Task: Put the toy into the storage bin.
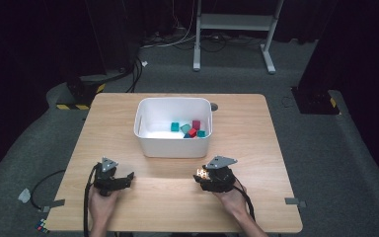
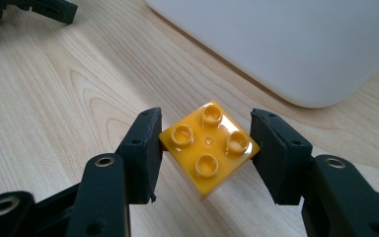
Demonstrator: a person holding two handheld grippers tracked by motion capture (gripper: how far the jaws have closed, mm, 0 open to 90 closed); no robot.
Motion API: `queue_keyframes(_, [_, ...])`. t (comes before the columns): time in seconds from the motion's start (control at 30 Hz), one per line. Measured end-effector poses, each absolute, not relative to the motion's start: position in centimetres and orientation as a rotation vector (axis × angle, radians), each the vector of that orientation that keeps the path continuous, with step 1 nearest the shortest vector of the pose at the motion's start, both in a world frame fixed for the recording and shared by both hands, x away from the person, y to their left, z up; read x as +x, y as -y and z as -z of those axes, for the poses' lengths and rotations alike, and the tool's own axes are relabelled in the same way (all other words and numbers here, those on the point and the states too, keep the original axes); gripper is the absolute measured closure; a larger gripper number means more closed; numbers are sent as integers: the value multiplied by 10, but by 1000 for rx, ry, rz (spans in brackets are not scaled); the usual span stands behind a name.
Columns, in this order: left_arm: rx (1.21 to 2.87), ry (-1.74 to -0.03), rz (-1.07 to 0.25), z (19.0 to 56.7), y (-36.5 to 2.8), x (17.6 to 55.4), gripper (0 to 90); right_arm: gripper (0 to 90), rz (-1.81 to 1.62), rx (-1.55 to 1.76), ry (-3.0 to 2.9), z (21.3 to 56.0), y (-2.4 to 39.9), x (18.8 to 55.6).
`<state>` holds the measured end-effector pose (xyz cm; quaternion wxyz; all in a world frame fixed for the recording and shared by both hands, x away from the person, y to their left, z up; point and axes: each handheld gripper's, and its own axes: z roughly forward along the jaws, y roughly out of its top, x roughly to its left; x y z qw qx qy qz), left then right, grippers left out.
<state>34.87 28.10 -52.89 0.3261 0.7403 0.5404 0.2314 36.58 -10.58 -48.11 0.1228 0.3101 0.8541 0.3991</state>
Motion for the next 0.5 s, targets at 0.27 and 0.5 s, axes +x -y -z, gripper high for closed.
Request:
queue_keyframes(0.27, [1940,-1416,-607,529,-281,349,145,474,-1170,895,-2481,472,110,366])
queue_keyframes(0.5, [1941,-1416,-607,529,-281,349,144,475,-1180,885,-2470,462,113,367])
